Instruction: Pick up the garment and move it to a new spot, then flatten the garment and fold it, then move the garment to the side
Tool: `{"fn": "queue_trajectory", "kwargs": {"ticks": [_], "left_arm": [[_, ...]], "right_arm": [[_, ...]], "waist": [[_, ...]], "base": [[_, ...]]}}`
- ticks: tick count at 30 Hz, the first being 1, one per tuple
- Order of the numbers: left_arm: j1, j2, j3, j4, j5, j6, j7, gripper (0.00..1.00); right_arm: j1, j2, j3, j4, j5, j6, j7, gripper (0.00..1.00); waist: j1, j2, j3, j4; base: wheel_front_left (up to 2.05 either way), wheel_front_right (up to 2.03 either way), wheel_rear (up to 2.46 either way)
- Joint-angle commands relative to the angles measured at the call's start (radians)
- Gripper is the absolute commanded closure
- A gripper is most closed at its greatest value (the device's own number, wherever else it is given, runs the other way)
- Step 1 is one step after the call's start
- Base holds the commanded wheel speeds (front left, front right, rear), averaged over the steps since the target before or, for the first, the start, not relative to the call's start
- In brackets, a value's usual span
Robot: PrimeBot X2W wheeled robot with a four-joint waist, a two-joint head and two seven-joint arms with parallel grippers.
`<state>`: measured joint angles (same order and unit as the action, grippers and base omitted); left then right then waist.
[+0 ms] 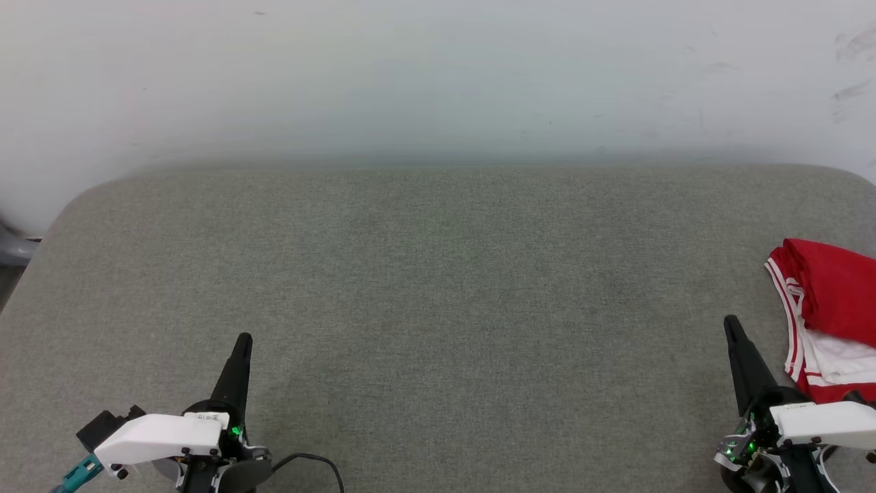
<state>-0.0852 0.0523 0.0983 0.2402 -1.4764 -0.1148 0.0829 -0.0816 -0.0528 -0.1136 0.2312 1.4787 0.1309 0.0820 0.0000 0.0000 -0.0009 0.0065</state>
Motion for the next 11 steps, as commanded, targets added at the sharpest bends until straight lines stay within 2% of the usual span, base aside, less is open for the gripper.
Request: {"fn": "queue_trajectory", "kwargs": {"ticks": [1,11], "left_arm": [[-0.015,-0.001,0.003,0.000,-0.020,-0.006,0.005,1.00],[-0.026,-0.002,0.013,0.004,-0.093,-0.014,0.023,1.00]], "right_arm": [[-0.013,0.003,-0.001,0.002,0.021,0.000,0.006,1.00],[-0.030,0.004,-0.001,0.010,0.092,0.000,0.024,1.00]], "waist": [[0.0000,0.0000,0.000,0.000],[0.0000,0.0000,0.002,-0.004]], "base": [[0.00,0.00,0.00],[0.00,0.00,0.00]]}}
